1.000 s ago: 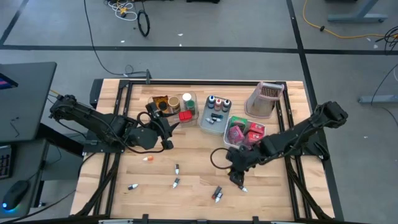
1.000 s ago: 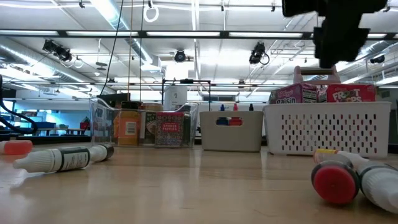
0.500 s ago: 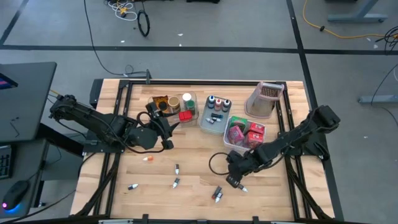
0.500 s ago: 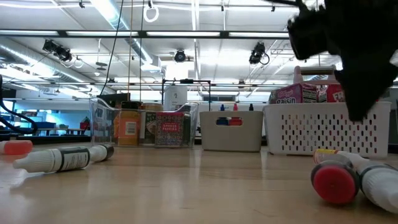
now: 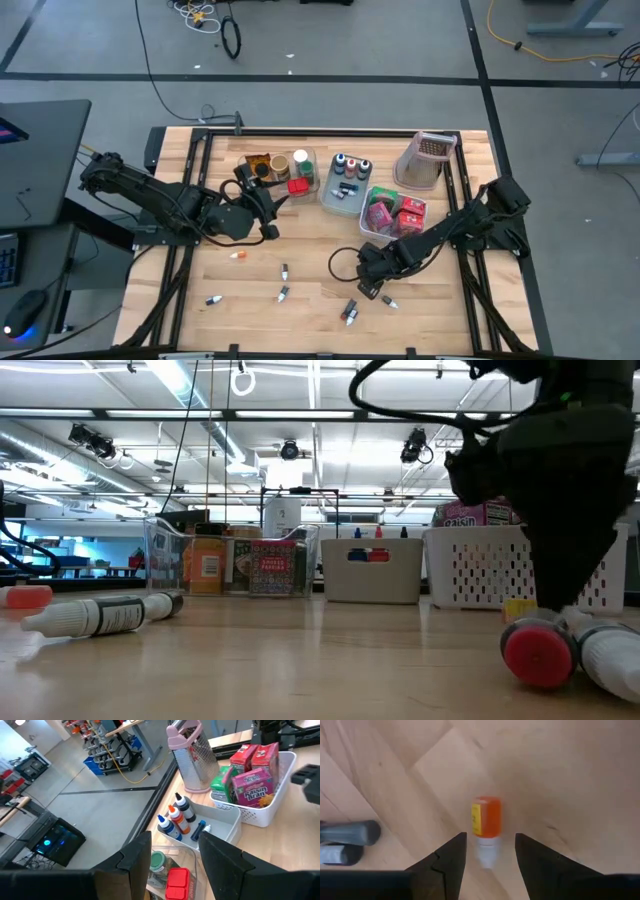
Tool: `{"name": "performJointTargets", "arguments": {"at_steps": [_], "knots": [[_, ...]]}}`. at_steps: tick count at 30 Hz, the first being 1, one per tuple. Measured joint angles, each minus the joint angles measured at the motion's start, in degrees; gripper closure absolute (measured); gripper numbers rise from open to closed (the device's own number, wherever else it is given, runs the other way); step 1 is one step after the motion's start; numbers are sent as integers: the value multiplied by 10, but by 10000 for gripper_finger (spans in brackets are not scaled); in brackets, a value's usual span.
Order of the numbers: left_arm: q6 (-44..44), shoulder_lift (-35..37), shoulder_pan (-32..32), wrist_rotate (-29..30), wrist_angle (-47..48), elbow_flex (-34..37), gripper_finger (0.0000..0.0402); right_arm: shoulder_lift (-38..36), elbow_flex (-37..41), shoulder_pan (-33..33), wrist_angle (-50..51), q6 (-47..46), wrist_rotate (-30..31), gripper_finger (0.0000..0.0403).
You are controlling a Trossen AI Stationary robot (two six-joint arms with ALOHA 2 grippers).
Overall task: Pick & Place Kitchen Items
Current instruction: Put the right small yellow food coloring into the gray bin
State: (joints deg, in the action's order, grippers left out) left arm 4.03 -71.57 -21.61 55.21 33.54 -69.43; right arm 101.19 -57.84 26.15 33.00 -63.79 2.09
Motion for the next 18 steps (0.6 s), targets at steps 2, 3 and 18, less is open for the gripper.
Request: {"name": "performJointTargets", "arguments": {"at_steps": [2,3,18], "knots": [[1,0,0,10,0,0,228,11,0,0,-6,10,2,225],[1,0,0,13,0,0,228,13,-1,0,-7,17,3,225],[-119,0,0,-74,-1,0,228,19,-1,1,4,88,17,328]]}}
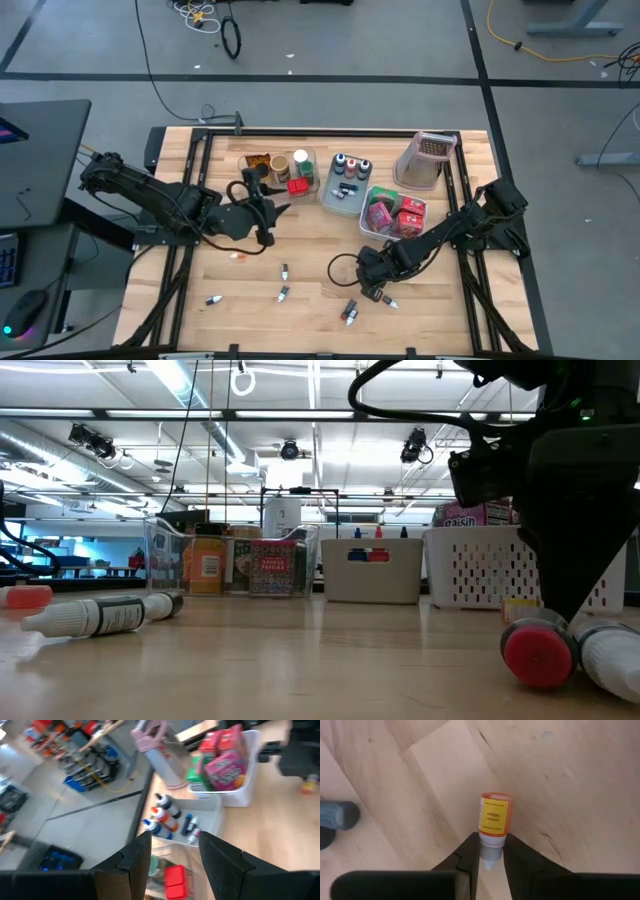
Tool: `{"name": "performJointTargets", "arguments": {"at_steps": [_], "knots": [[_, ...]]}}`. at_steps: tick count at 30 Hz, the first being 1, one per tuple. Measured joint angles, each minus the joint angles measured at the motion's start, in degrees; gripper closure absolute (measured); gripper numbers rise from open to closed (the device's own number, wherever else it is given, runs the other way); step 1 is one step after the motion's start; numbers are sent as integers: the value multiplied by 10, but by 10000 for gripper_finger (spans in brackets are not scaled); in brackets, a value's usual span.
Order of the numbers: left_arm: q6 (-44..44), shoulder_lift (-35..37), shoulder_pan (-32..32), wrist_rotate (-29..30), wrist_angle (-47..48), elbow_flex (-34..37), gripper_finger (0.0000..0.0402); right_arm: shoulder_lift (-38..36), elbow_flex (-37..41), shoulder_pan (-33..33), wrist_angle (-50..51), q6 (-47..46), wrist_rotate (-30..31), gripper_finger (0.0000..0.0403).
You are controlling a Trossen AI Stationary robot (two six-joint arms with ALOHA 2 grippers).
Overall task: Pick & Place Kitchen Items
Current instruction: Put the right small yellow food coloring into the gray bin
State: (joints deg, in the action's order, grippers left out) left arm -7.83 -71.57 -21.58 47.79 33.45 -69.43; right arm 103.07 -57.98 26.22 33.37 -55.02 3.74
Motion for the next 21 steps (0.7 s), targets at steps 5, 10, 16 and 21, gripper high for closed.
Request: {"name": "performJointTargets", "arguments": {"at_steps": [5,10,16,21], "knots": [[-24,0,0,-69,0,0,228,-2,-10,0,-1,31,1,327],[-36,0,0,-128,-1,0,228,-26,-43,-1,-11,59,6,324],[-25,0,0,-145,-18,0,228,-65,-94,-12,-2,143,69,324],[-37,0,0,-137,-50,0,228,-86,-139,-47,6,252,171,324]]}}
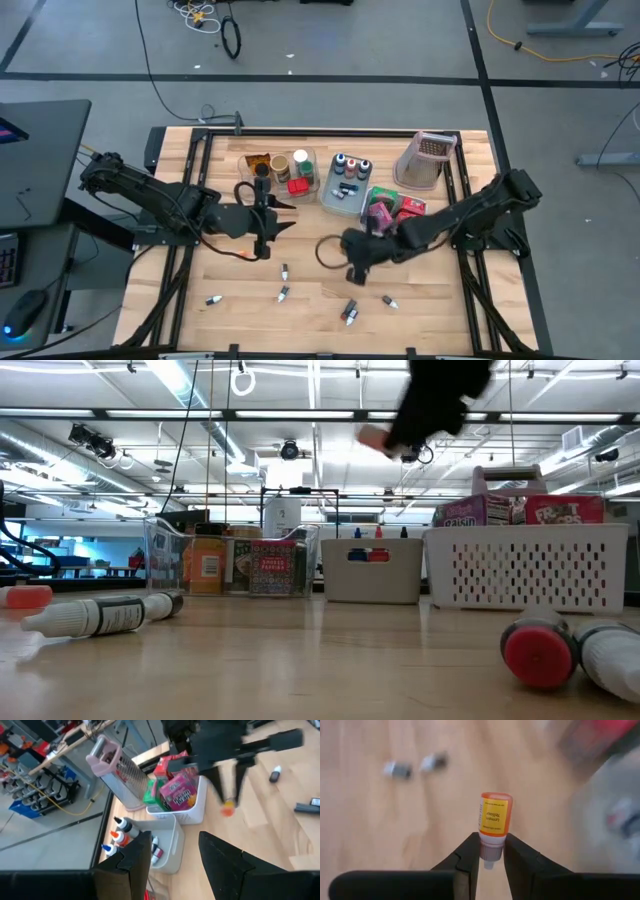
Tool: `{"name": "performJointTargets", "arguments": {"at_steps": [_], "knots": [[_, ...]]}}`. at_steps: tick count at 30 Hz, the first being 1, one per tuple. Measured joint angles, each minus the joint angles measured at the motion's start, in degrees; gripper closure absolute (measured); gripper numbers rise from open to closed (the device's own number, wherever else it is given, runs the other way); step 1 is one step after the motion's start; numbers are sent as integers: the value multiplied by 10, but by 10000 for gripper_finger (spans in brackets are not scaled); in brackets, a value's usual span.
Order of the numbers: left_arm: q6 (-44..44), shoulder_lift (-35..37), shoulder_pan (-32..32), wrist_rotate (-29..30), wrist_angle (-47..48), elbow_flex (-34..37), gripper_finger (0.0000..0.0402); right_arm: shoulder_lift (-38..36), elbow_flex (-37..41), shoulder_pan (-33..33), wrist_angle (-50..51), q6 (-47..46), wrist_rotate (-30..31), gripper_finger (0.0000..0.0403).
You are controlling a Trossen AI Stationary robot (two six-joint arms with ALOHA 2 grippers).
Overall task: Pick & Place Kitchen Items
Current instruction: Put the right small yellow food coloring into the gray bin
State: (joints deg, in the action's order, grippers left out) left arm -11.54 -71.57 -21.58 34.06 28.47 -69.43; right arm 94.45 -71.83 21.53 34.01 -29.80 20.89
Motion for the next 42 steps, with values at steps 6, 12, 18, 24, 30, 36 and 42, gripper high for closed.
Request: {"name": "performJointTargets", "arguments": {"at_steps": [6,12,18,24,30,36,42], "knots": [[-14,0,0,-7,-26,0,228,-4,-34,-78,-5,124,66,324],[-16,0,0,-7,-31,0,228,0,-29,-196,5,165,40,324],[-11,0,0,-7,-33,0,228,15,-3,-296,4,219,10,324],[-22,0,0,-6,-44,0,228,38,36,-352,-58,314,-42,324],[-21,0,0,-8,-65,0,228,65,40,-373,-73,324,-72,324],[-21,0,0,-8,-70,0,228,92,40,-375,-87,341,-106,323],[-20,0,0,-7,-77,0,228,103,40,-375,-80,368,-100,294]]}}
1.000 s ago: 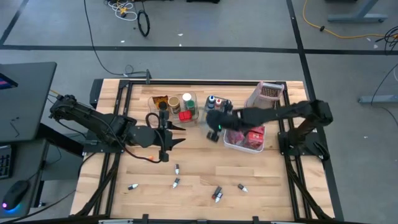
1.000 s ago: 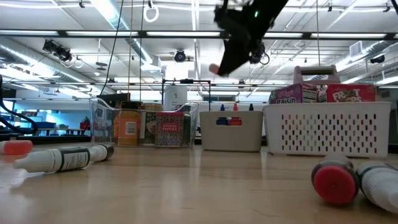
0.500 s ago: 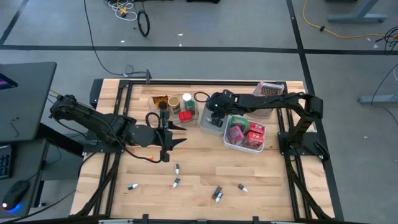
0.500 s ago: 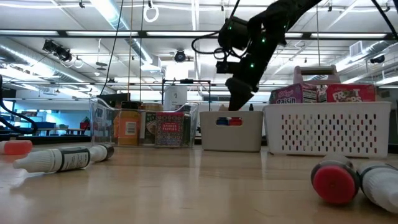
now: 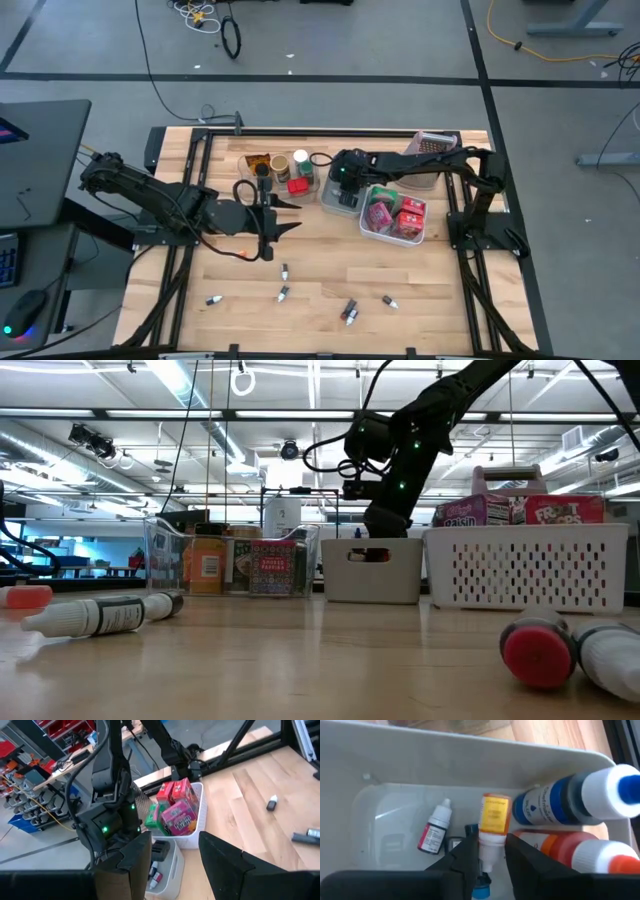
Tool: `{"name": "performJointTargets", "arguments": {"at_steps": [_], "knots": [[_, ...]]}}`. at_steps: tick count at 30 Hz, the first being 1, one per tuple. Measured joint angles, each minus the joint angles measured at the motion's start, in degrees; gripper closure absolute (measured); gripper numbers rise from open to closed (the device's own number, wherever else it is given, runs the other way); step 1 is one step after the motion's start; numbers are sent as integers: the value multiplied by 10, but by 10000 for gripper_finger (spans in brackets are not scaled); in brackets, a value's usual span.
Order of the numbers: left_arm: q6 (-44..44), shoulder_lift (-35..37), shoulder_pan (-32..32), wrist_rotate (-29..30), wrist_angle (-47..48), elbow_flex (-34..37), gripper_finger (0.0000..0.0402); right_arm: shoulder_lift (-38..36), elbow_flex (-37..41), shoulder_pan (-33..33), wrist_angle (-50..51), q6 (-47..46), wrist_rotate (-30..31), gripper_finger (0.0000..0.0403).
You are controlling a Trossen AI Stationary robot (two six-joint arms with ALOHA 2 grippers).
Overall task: Pick & Place Kitchen Items
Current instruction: Put the right small yellow food coloring into the gray bin, then put the small red food coloring into the gray bin
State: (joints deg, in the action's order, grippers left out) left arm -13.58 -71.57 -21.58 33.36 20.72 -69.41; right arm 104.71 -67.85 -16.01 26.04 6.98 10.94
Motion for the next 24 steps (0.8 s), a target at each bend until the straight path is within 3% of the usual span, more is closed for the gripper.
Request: {"name": "performJointTargets", "arguments": {"at_steps": [9,17,24], "knots": [[28,0,0,2,-27,0,228,-3,0,7,-1,11,1,219],[93,0,0,51,11,1,228,-67,0,70,42,-17,1,213],[192,0,0,121,18,62,228,-144,0,161,75,-72,-14,213]]}}
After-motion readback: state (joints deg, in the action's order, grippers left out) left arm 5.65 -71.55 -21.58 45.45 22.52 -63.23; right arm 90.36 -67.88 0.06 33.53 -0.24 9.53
